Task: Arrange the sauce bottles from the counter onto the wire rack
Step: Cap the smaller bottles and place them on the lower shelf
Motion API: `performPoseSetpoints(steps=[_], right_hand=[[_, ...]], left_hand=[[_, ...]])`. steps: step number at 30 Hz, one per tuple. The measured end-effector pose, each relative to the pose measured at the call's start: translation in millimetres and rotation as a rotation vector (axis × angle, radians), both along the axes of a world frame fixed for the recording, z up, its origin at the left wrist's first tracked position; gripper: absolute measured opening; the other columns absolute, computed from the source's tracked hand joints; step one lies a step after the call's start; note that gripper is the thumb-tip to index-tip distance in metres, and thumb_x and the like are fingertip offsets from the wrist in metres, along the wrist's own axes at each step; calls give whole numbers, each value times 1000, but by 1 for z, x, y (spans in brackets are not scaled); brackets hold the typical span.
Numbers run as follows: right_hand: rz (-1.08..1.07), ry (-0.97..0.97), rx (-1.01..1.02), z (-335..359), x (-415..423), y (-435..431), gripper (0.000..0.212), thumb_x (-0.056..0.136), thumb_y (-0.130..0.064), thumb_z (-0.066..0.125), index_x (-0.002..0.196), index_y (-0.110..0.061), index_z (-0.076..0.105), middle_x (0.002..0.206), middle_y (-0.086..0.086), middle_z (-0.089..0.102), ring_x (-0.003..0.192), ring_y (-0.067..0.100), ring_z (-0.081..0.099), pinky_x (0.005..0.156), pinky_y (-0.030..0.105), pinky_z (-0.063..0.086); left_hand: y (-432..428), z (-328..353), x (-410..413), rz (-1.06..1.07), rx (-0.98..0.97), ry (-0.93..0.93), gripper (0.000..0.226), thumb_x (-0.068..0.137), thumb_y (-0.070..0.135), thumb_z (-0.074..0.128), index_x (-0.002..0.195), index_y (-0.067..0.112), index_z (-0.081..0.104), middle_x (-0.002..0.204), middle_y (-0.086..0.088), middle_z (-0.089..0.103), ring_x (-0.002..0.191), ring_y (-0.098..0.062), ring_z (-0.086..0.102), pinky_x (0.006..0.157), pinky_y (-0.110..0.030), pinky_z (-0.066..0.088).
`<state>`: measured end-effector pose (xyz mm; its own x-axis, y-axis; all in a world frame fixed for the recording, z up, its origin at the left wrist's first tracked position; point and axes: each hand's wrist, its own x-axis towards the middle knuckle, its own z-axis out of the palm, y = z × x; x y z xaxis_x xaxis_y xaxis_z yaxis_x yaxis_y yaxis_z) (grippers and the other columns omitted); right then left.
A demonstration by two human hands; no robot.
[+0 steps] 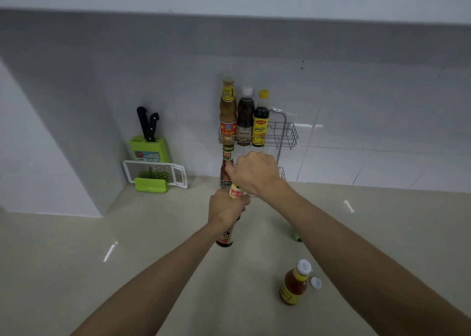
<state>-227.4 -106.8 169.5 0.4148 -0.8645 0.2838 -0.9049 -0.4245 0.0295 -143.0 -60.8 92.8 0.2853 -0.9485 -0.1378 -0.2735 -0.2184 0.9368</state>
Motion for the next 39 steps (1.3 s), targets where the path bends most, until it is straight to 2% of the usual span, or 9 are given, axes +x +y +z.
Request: performPoseSetpoints(steps=[5,7,10,16,21,27,30,34,39], right_hand=[[92,25,155,14,-4,-6,79,85,-78,16,79,-13,59,72,2,61,68,20,56,66,34,40],[295,-22,234,23,-17,-10,61,90,-71,27,100,-18,56,82,-3,60,74,18,57,62,32,39],[452,-51,204,23,-26,-17,41,94,-54,45,99,-15,54,79,-1,58,67,17,54,52,30,35],[290,-184,120,-2,-18,-25,36,92,-45,52,80,-12,46,74,9,61,64,25,56,56,38,45],[499,-135,273,12,-30,-16,31,97,-43,45,96,-12,46,64,-5,48,52,9,44,49,29,35],[129,-86,67,-8,-19,-16,22,98,-36,40,92,-15,43,68,8,51,62,30,53,54,34,34],[192,-12,109,-4,-23,-16,39,97,-55,36,95,-17,45,79,8,57,72,27,56,60,36,41],[384,-225,521,19,-44,-19,44,95,-58,35,105,-18,49,71,-5,57,67,14,56,63,32,45],[464,-238,445,8,-42,-26,31,96,-46,49,83,-17,49,61,-5,55,56,10,51,57,28,40]], left_hand=[[-6,4,10,-143,21,50,11,70,12,68,62,6,66,59,-8,69,53,-16,62,58,-25,51],[-10,9,20,-243,13,64,12,72,9,68,61,4,65,61,-12,68,55,-18,61,62,-25,50],[-15,13,26,-293,8,90,11,73,5,67,62,3,63,62,-13,66,56,-20,60,62,-26,50],[-13,8,2,-79,-32,32,8,71,10,68,66,5,65,59,-7,67,51,-17,58,46,-17,47],[-11,8,20,-469,-9,249,14,68,-1,62,55,3,60,57,-15,63,53,-23,58,63,-28,51],[-12,3,-8,25,-57,-8,11,67,14,67,64,3,66,54,-5,65,40,-13,54,39,-17,42],[-17,5,4,-156,-21,38,9,67,9,67,61,4,64,53,-6,65,47,-16,58,47,-19,47],[-21,12,27,-427,-9,135,7,63,7,66,59,4,62,57,-14,64,52,-24,59,60,-27,52],[-21,6,20,-239,-28,8,9,65,9,68,58,4,64,55,-10,66,50,-20,59,55,-28,50]])
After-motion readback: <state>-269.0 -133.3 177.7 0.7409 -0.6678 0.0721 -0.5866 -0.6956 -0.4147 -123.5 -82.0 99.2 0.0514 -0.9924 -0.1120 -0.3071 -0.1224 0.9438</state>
